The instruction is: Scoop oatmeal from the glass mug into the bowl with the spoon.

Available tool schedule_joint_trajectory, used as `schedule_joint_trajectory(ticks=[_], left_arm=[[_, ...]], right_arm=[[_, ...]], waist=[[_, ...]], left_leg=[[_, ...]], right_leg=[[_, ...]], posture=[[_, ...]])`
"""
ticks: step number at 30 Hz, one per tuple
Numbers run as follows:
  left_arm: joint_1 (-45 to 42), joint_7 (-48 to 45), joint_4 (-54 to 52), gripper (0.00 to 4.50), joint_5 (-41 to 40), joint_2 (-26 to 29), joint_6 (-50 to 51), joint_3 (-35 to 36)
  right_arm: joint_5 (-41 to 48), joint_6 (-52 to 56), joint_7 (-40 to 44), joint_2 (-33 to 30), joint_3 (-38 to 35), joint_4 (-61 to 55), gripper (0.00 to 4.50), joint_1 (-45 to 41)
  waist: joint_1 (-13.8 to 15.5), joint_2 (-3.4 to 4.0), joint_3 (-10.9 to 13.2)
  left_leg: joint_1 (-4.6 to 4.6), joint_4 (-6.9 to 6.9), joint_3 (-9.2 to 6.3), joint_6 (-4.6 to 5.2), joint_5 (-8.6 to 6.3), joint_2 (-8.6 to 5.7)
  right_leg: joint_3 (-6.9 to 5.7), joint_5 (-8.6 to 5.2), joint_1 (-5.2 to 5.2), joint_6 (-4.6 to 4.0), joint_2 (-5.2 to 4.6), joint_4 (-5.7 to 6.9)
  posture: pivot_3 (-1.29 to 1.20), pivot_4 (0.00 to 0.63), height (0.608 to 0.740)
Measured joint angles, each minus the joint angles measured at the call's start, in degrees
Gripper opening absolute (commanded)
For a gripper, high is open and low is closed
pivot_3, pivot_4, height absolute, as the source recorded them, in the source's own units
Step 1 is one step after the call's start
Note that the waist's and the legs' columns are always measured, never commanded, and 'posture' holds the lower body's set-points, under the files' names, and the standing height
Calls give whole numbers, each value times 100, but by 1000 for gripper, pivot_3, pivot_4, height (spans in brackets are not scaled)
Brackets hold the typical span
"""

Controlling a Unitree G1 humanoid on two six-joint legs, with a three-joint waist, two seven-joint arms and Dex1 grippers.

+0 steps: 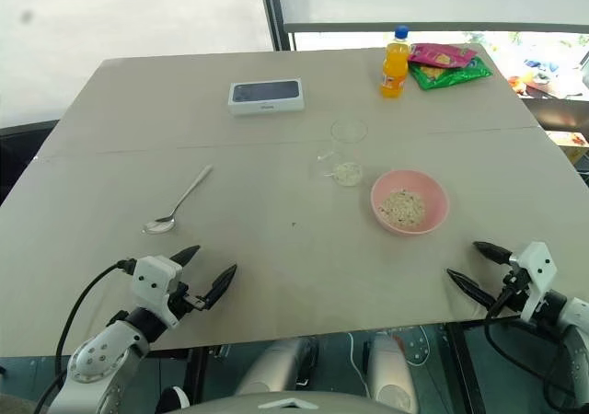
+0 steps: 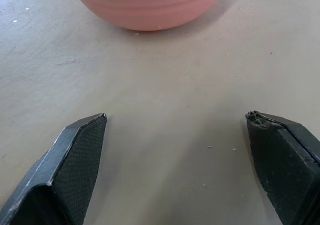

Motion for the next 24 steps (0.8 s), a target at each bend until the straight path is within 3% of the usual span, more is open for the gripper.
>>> schedule_joint_trajectory(ticks=[24], left_arm=[[379,-22,-117,4465,-154,-4,-28,234]], right_arm=[[-135,-120,101,-226,-9,539,4500,-328]], waist=[[0,0,0]], left_leg=[[0,0,5,0,0,2]], right_leg=[[1,0,0,0,1,-1]], posture=[[0,150,740]])
